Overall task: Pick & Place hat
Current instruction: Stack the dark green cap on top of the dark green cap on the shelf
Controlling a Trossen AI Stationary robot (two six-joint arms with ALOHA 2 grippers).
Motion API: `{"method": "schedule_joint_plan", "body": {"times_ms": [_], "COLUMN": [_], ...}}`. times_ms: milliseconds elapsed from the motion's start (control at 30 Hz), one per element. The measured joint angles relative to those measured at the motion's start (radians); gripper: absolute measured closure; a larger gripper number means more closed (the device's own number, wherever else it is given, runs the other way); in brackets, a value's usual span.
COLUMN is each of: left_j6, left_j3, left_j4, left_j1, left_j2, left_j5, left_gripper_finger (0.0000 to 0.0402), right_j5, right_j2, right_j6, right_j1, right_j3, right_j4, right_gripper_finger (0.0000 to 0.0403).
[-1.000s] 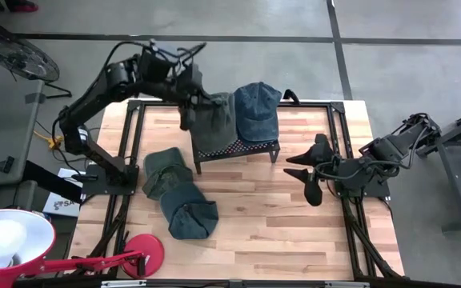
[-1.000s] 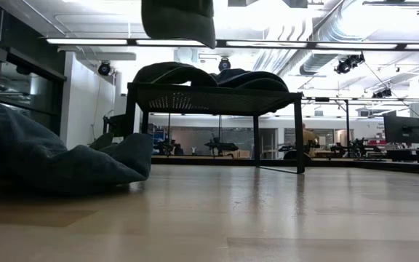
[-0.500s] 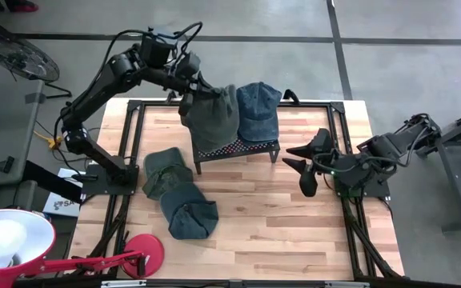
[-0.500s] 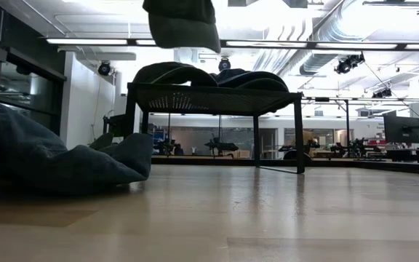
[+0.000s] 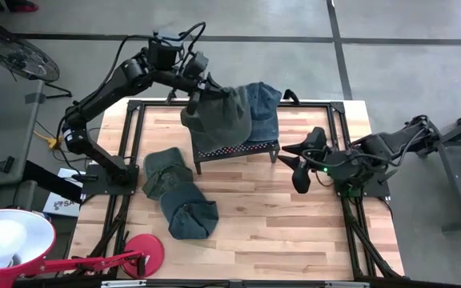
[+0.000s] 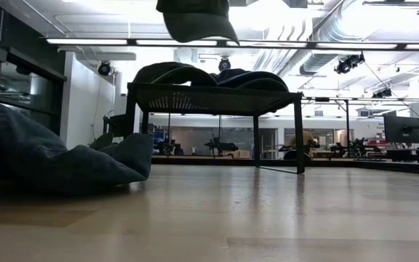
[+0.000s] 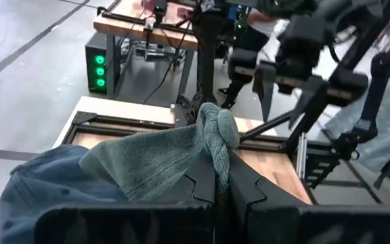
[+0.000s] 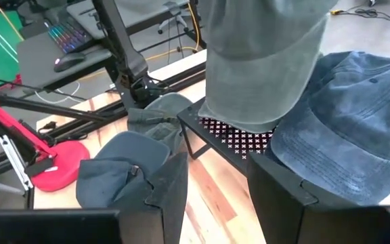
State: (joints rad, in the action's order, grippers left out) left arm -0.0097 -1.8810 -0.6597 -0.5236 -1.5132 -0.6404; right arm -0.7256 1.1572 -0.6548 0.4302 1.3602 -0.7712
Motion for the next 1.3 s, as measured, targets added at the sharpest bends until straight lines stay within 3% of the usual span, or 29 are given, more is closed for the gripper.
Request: {"method": "schedule_joint_plan", "body": {"times_ms": [400,633,1300], "left_j6": [-0.157,-0.226,-0.231], "left_j3": [0.013,0.011,0.011], "left_j4": [0.042,0.057,-0.054], "left_j1": [0.088,0.126,0.372], "left_j2": [0.043,0.118,0.18], "left_j5": [0.255,0.308,0.628], "left_gripper_finger": [0.0401,0.0401,0.0401], "right_j5": [0.002,-0.005,0.036], "right_j2": [0.04,0.04,0.04], "right_j6": [-0.006,-0.018,-0.008], "right_j1": [-0.007,-0.007,-0.007], "right_j3": [0.0,0.0,0.0], "right_j4": [0.007,0.006,0.007], "right_gripper_finger": [0.0261,0.0261,0.0261]}}
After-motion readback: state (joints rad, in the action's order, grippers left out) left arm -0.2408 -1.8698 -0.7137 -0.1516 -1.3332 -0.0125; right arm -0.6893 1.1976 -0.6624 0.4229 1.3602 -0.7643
